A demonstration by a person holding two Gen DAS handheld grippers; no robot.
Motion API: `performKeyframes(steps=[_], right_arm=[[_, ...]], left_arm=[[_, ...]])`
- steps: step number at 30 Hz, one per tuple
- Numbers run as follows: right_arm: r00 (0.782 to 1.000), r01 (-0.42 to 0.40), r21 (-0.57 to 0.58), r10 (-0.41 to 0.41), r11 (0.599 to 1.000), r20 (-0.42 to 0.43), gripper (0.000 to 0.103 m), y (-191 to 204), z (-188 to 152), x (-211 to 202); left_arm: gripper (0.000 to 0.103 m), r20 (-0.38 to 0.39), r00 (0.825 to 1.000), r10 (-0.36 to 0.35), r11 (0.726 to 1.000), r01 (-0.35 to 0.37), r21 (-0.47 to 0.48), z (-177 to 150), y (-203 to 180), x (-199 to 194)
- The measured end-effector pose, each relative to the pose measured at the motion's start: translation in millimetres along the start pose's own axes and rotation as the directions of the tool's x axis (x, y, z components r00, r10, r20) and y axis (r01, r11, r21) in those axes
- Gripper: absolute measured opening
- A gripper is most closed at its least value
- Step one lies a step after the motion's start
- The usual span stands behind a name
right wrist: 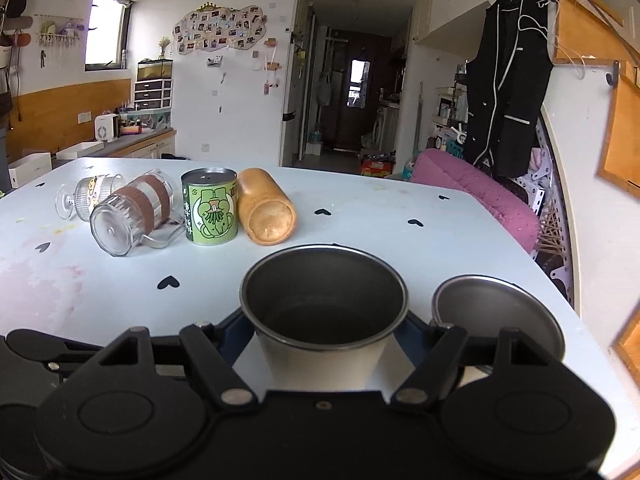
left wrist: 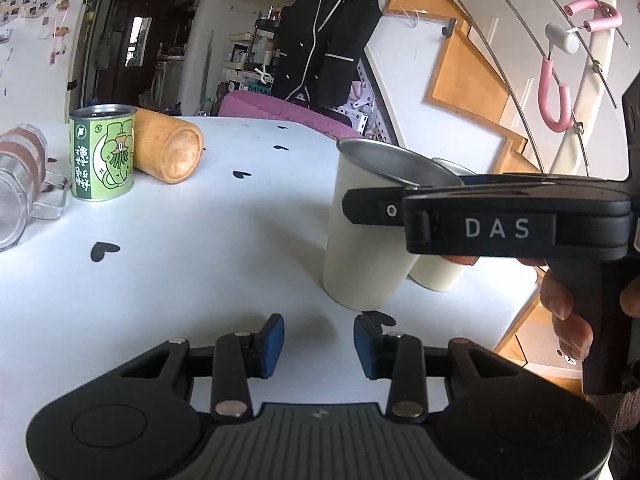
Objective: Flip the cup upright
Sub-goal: 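Lower the upright cream cup beside the brown-banded cup and open the right gripper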
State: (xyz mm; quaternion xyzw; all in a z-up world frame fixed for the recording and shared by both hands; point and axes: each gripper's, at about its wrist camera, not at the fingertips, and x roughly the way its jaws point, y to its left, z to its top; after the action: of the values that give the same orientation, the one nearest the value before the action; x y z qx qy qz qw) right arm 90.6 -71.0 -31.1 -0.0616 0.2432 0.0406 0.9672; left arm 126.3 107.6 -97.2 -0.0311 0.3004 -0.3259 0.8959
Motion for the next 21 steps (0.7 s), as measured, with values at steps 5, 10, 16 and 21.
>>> performKeyframes(steps=[5,10,16,21], right_arm=[[1.0,0.002,0.007,-0.002,1.0,-0.009,0.077,0,1,-1],[1.0,-0.01,0.061,0.011,0.998,-0.012,0.082,-2,2,-7],[0.999,0.014,0.084,-0.018,0.996,0.046,0.084,0,-1,-34],[0.992,0.046,0.118,-0.059,0.992,0.111,0.086,1,-5,-63]], left_arm=[[0.04,0.027,0.999,0.017,1.0,-0.017,0.012,4,0,-10],[0.041,0.061,0.997,0.046,0.999,-0.048,0.026,10,0,-24],[0.041,0.109,0.989,0.095,0.994,-0.1,0.039,15,0,-49],[0.049,0.15,0.978,0.144,0.988,-0.152,0.04,19,2,-75]])
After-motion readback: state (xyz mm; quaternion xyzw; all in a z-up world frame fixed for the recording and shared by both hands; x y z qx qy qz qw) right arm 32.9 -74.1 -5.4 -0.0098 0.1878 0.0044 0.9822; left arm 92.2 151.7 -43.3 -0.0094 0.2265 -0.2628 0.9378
